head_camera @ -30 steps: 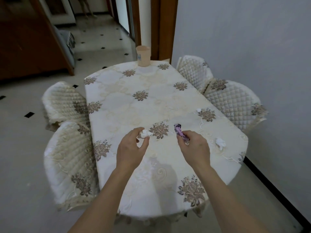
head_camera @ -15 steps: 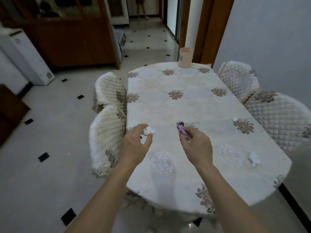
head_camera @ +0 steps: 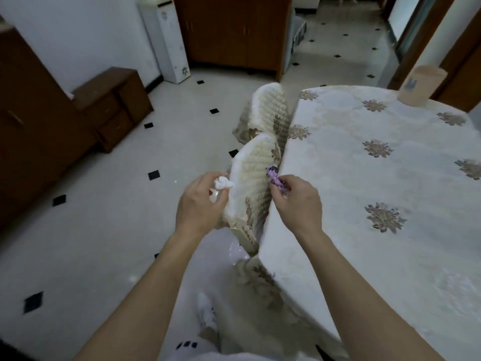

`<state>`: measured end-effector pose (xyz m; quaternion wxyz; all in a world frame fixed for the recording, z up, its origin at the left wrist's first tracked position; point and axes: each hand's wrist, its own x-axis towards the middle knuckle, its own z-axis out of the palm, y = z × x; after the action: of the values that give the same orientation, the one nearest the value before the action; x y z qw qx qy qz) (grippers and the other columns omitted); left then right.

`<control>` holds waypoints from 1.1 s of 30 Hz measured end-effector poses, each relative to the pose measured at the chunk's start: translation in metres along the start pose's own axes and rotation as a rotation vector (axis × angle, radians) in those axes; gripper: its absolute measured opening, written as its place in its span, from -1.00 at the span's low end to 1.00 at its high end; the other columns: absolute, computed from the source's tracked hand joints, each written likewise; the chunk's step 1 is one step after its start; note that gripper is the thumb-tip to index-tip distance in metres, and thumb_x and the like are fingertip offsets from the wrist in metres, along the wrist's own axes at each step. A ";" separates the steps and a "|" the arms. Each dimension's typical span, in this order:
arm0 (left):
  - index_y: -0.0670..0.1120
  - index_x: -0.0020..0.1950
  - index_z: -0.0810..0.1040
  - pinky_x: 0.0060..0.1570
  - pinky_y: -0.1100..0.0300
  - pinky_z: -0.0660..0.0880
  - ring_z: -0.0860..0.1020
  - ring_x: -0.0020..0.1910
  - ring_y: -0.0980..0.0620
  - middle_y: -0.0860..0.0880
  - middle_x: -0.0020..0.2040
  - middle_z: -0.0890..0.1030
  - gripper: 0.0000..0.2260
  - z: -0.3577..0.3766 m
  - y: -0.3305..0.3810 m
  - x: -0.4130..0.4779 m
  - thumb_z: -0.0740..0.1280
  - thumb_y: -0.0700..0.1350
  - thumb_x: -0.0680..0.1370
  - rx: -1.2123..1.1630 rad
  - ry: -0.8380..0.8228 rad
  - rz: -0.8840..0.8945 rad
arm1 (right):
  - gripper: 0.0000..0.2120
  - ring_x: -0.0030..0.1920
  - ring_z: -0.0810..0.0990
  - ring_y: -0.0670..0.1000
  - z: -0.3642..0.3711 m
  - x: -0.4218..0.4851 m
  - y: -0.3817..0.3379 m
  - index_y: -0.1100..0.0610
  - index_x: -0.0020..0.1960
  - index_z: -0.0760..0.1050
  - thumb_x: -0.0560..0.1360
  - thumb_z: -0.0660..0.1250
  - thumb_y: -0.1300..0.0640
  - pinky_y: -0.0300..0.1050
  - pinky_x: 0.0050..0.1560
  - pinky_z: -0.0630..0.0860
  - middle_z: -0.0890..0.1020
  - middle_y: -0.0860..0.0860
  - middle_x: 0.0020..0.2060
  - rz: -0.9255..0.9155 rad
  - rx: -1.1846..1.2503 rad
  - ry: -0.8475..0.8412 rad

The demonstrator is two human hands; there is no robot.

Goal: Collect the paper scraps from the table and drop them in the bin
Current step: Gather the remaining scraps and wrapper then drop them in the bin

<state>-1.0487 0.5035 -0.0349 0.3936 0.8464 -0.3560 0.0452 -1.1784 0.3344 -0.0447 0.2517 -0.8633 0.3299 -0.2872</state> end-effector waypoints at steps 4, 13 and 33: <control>0.01 0.11 0.55 -0.17 0.25 0.42 0.51 -0.14 0.11 0.17 -0.06 0.57 -0.83 -0.027 -0.043 0.014 0.40 -0.08 0.52 0.029 0.058 -0.063 | -0.82 -0.22 0.55 0.04 0.048 0.019 -0.035 0.01 -0.07 0.60 0.53 0.28 -0.06 -0.06 -0.29 0.46 0.62 -0.05 -0.29 -0.072 0.036 -0.055; -0.03 0.09 0.56 -0.20 0.50 0.31 0.46 -0.18 0.17 0.18 -0.09 0.55 -0.84 -0.064 -0.166 0.099 0.41 -0.08 0.52 0.010 0.097 -0.135 | -0.80 -0.26 0.51 -0.01 0.171 0.093 -0.106 0.03 -0.09 0.60 0.53 0.28 -0.07 -0.09 -0.30 0.43 0.58 -0.08 -0.33 -0.137 0.023 -0.114; 0.05 0.06 0.52 -0.06 0.11 0.54 0.56 -0.05 0.11 0.14 0.01 0.64 -0.85 -0.085 -0.349 0.292 0.31 0.01 0.52 -0.065 0.005 -0.112 | -0.79 -0.28 0.50 0.05 0.354 0.242 -0.198 0.06 -0.17 0.55 0.52 0.30 -0.05 -0.09 -0.32 0.29 0.54 -0.04 -0.36 -0.043 -0.009 -0.139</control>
<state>-0.5918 0.5498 -0.0932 0.4236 0.8517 -0.3082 0.0134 -0.7105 0.3781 -0.0917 0.2640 -0.8891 0.2943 -0.2307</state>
